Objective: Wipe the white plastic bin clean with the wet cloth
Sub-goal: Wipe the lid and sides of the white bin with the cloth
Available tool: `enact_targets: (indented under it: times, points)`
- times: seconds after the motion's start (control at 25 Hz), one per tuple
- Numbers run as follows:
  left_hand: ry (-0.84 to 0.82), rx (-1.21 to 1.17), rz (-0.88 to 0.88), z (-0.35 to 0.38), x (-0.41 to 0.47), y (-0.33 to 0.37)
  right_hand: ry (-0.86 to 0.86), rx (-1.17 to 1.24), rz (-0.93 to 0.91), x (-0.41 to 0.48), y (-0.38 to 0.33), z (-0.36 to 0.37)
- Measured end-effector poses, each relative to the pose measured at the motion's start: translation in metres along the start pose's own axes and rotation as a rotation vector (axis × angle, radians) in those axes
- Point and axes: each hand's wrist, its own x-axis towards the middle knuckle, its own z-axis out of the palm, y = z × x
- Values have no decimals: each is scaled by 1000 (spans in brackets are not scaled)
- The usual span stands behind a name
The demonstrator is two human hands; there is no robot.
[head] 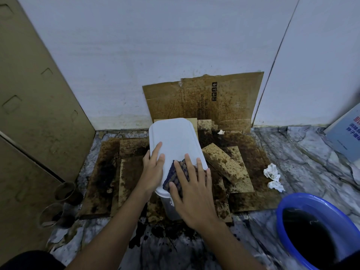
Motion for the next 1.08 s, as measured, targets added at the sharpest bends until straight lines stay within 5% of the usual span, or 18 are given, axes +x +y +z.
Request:
enact_targets:
  times: [0.56, 1.08]
  points:
    - [30, 66, 25, 4, 0, 1, -85, 120, 97, 55, 34, -11]
    - [-13, 98, 17, 0, -2, -1, 39, 188, 176, -15, 2, 7]
